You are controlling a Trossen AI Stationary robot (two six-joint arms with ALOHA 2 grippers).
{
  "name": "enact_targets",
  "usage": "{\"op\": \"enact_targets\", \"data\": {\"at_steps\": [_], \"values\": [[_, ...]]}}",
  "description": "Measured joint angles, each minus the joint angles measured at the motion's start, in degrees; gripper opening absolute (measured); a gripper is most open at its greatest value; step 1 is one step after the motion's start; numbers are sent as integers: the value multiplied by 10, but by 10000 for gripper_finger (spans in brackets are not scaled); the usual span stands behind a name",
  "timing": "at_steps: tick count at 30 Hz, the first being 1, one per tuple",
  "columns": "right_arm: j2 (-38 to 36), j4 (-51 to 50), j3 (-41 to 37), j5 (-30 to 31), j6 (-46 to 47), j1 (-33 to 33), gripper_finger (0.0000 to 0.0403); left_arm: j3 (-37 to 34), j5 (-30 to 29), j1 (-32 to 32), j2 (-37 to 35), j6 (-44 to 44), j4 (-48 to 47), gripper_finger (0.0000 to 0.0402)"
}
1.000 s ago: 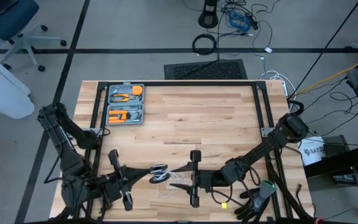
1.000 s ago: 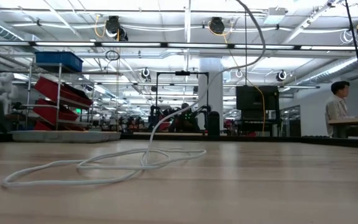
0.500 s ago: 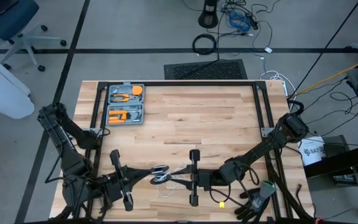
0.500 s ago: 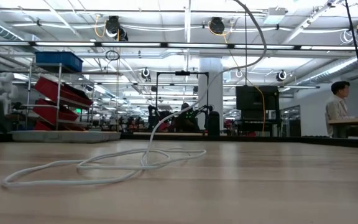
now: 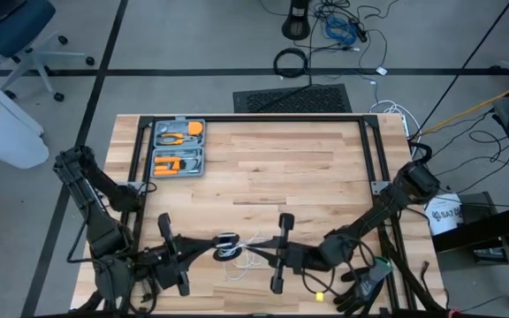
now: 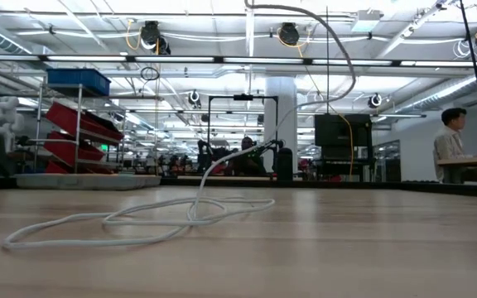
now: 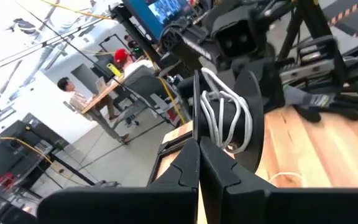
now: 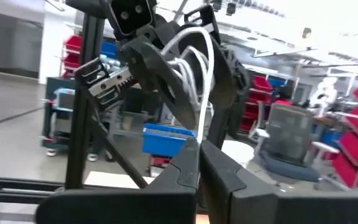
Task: Coil cords
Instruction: Uncoil the white wire from the spool
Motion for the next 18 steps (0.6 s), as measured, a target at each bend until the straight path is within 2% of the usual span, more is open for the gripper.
{"op": "enact_targets", "data": {"at_steps": [7, 11, 18], "values": [[0, 41, 0, 1, -44, 20, 1, 0, -63, 4, 1, 0, -30, 2], [0, 39, 0, -58, -37, 15, 0, 0, -95, 18, 13, 7, -35, 2], [0, 35, 0, -136, 23, -12, 0, 0, -110, 56, 31, 18, -33, 2]]}}
